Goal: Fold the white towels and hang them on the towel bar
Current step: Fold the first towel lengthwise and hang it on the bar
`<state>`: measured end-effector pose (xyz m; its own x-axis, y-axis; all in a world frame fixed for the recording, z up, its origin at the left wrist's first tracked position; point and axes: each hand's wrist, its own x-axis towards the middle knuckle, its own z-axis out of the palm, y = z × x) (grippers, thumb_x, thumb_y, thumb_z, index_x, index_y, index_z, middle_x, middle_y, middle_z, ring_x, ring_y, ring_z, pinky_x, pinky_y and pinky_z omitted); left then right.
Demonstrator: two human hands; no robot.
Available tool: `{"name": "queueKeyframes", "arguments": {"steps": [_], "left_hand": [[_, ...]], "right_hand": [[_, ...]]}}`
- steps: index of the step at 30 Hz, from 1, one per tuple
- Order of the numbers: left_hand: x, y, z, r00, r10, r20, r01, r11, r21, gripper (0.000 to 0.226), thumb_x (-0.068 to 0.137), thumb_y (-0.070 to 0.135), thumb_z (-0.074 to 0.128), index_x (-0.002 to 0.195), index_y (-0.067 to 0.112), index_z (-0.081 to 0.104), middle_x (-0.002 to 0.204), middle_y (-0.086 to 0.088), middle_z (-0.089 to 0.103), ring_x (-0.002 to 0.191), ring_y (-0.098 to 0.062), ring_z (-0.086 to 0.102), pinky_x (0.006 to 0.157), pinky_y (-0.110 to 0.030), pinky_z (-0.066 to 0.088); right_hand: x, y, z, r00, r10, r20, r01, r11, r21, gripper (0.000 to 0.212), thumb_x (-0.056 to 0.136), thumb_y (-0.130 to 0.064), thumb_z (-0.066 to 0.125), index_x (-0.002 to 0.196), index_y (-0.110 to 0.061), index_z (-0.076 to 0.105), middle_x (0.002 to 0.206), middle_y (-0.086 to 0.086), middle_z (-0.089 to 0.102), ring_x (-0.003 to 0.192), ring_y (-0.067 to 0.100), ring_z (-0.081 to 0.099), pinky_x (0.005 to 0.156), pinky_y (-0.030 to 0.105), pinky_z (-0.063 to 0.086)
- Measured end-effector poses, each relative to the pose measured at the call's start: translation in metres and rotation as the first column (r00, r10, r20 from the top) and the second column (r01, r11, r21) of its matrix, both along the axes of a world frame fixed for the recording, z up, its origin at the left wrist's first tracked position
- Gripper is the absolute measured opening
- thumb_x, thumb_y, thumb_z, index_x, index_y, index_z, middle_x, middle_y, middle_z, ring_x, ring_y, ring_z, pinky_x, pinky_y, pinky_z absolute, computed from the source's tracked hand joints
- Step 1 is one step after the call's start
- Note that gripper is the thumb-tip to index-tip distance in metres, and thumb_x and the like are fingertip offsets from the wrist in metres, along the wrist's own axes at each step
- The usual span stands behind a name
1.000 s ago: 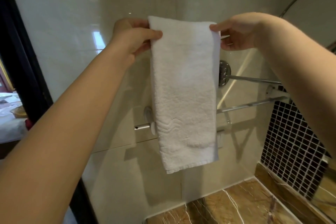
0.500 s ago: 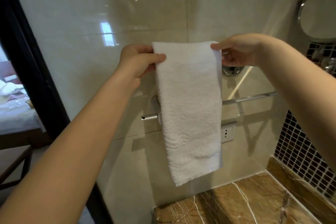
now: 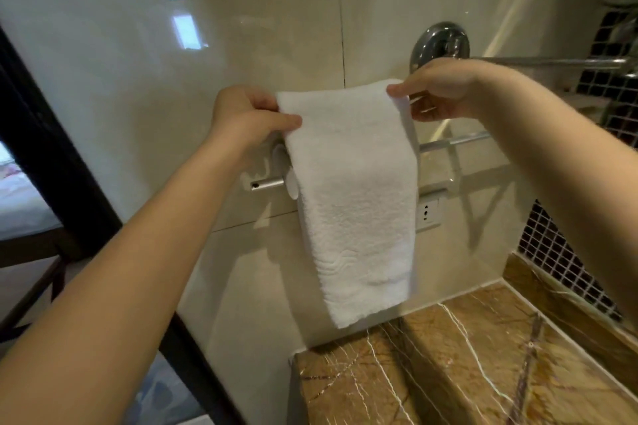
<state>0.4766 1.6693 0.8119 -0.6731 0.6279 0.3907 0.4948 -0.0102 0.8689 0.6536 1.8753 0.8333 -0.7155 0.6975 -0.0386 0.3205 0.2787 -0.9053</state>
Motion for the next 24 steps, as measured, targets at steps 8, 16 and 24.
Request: {"name": "queueKeyframes", "arguments": {"steps": [8, 16, 24], "left_hand": [[-0.005, -0.007, -0.019, 0.991, 0.101, -0.084, -0.113, 0.981, -0.155, 0.027, 0.06, 0.018, 0.088, 0.062, 0.018, 0.061, 0.065, 0.006, 0.06, 0.064, -0.011, 0.055, 0.065, -0.022, 0.043], [0.007, -0.006, -0.025, 0.992, 0.094, -0.085, -0.11, 0.97, -0.217, 0.028, 0.06, 0.02, 0.088, 0.061, 0.019, 0.06, 0.065, 0.003, 0.061, 0.062, -0.012, 0.057, 0.055, -0.018, 0.045], [0.012, -0.002, -0.032, 0.962, 0.168, -0.217, -0.228, 0.929, -0.291, 0.03, 0.06, 0.036, 0.086, 0.075, 0.018, 0.066, 0.074, 0.004, 0.064, 0.077, -0.015, 0.064, 0.066, -0.029, 0.056]], "right_hand": [[0.0, -0.02, -0.02, 0.996, -0.058, 0.063, 0.052, 0.994, 0.099, 0.03, 0.086, -0.026, 0.068, 0.103, -0.001, 0.066, 0.097, 0.009, 0.067, 0.084, 0.02, 0.062, 0.078, 0.029, 0.053], [0.0, -0.019, -0.034, 0.985, -0.167, 0.054, 0.153, 0.967, 0.203, 0.025, 0.082, -0.026, 0.073, 0.083, -0.002, 0.066, 0.08, 0.009, 0.065, 0.066, 0.018, 0.061, 0.061, 0.027, 0.055], [-0.003, -0.015, -0.052, 0.959, -0.267, 0.089, 0.199, 0.866, 0.459, 0.037, 0.077, -0.036, 0.075, 0.088, -0.001, 0.07, 0.087, 0.012, 0.069, 0.078, 0.025, 0.066, 0.076, 0.037, 0.057]]}}
